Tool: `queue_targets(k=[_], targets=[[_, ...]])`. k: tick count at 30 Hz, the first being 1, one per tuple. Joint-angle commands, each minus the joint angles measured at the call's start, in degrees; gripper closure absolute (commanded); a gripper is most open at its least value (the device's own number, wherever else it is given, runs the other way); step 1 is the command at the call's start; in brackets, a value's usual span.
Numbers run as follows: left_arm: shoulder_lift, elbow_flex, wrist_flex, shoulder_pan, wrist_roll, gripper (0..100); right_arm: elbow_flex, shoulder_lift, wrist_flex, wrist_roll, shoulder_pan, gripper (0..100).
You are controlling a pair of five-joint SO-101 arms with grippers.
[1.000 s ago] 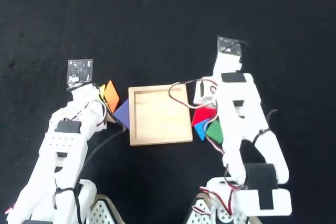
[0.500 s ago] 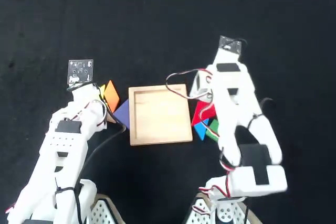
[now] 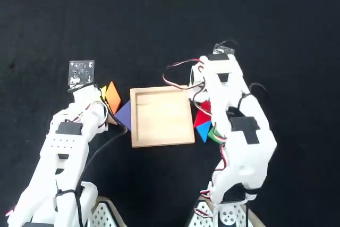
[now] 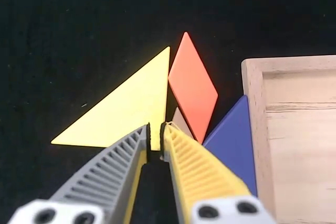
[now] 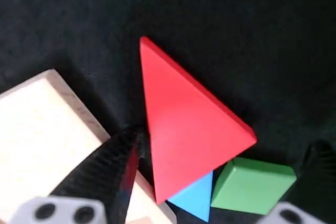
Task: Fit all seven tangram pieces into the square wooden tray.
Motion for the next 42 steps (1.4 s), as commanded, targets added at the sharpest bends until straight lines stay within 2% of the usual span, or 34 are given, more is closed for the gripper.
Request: queue_targets(k=[1, 16, 21, 35, 39, 42], targets=[[0.00, -0.48, -0.88, 0.66, 0.35, 94, -4.35, 1.63, 0.44, -0.44, -0.79, 55.7], [0.00, -0.48, -0.88, 0.66, 0.18, 94, -6.20, 5.49, 4.66, -0.62, -0.62, 55.8], [0.00, -0.48, -0.79, 0.66, 0.09, 94, -6.37, 5.58, 4.66, -0.70, -0.62, 64.2], [-0.09, -0.48, -0.79, 0.75, 0.18, 94, -8.48, 5.58, 2.02, 1.76, 1.49, 64.9], [-0.09, -0.48, -0.62, 0.75, 0.26, 94, -9.10, 5.41, 1.76, 2.02, 2.90, 71.7], [0.09, -0.48, -0.62, 0.75, 0.26, 94, -10.07, 5.49, 1.85, 6.42, 3.78, 77.9]])
